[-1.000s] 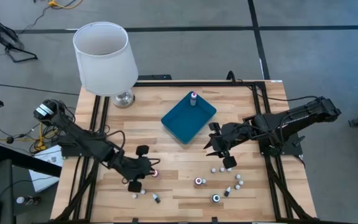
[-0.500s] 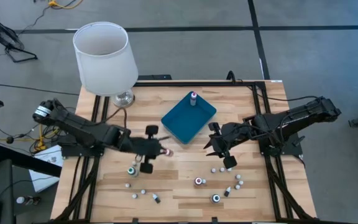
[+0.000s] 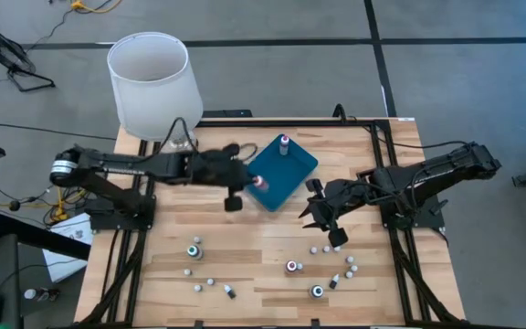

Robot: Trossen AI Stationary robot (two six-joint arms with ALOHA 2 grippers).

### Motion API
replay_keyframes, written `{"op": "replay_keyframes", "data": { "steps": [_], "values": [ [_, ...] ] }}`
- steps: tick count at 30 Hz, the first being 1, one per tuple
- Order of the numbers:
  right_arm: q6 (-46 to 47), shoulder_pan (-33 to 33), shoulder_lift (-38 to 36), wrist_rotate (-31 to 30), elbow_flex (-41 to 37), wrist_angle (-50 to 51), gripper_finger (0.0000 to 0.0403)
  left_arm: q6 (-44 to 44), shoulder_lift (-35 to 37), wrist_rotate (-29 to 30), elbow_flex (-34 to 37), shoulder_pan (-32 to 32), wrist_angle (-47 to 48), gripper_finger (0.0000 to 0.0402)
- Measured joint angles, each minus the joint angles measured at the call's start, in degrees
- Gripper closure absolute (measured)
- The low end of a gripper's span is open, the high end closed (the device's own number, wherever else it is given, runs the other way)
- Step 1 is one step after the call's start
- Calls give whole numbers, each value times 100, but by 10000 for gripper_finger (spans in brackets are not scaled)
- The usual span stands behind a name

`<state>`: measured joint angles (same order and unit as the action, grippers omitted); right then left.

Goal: Pick & Place food coloring
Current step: Put the large orange food coloring bottle into the blue container

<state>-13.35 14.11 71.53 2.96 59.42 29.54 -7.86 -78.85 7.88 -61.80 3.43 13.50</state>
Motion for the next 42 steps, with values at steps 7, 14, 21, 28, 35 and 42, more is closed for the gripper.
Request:
{"op": "replay_keyframes", "data": {
  "steps": [7,14,21,28,35,42],
  "values": [
    [-19,-74,0,-144,9,0,282,0,-651,-703,2,940,-742,366],
    [-19,-157,0,-155,9,49,282,15,-1277,-1206,-33,1573,-1227,366],
    [153,-160,0,-160,9,292,282,107,-1692,-1511,-190,1907,-1507,366],
    [285,-157,0,-175,9,446,282,154,-2114,-1529,-545,1994,-1475,366],
    [287,-157,0,-175,7,448,282,164,-2557,-1491,-915,2018,-1342,366],
    [289,-157,0,-175,4,479,282,199,-2555,-1318,-944,2146,-1072,366]
  ]
}}
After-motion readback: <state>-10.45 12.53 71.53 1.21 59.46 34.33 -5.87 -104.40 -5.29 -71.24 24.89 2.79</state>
